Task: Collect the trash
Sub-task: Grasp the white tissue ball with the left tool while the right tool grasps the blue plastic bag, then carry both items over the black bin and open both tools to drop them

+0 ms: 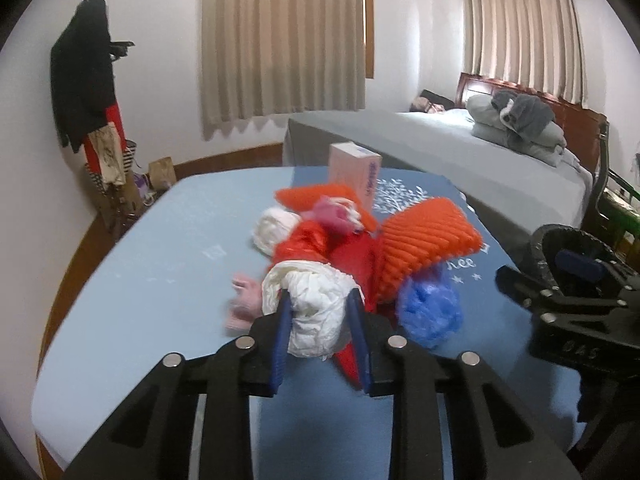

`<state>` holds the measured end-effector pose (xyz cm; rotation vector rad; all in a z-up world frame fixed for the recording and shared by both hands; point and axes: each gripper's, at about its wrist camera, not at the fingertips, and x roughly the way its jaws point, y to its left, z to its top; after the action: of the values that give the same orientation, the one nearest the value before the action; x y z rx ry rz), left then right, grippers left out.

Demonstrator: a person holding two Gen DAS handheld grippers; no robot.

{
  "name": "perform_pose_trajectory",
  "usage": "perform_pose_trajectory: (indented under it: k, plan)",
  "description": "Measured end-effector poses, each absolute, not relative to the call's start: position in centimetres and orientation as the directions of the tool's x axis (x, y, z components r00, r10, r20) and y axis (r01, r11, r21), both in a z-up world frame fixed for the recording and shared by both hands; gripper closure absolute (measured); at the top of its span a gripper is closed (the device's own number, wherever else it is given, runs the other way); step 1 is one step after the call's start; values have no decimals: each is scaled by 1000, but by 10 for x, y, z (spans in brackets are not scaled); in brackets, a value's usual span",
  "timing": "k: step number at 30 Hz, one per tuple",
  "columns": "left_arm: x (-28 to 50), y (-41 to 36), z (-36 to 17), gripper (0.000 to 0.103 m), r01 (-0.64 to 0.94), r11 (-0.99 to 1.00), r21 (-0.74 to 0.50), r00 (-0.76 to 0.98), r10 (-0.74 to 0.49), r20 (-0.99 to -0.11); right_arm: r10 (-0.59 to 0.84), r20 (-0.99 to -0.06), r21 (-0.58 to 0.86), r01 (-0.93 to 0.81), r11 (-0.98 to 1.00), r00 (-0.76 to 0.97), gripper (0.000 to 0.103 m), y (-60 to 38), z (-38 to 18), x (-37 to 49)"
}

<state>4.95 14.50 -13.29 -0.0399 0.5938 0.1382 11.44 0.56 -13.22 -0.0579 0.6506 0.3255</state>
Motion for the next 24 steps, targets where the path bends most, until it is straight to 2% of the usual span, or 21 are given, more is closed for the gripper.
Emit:
perform_pose_trajectory:
  k: [6, 8, 12, 14, 15, 16, 19, 24]
  plan:
    - [48, 163, -129, 75, -186, 982, 17, 812, 164, -560, 318, -628, 67, -358, 931, 710, 6, 39, -143, 123]
    - [48, 167, -129, 75, -195, 981, 19, 811, 172, -559, 320, -644, 72, -361, 930, 695, 10, 47, -148, 127]
    - [45, 173, -127, 75, -209, 978, 26, 811, 188, -554, 337, -689, 97, -379, 920, 642, 27, 57, -158, 135]
    - [45, 173, -127, 75, -213, 977, 27, 809, 192, -556, 360, -706, 123, -394, 911, 610, 39, 58, -161, 137]
    - [45, 174, -127, 75, -214, 977, 27, 807, 192, -558, 390, -714, 152, -414, 897, 581, 50, 59, -163, 138]
    - [46, 174, -127, 75, -213, 977, 28, 807, 192, -558, 398, -720, 159, -423, 892, 568, 56, 60, -165, 137]
    - [46, 172, -126, 75, -209, 977, 28, 807, 189, -560, 408, -716, 157, -439, 885, 566, 65, 58, -162, 133]
    - [43, 162, -121, 75, -193, 981, 31, 818, 178, -548, 412, -707, 160, -438, 885, 574, 72, 43, -149, 122]
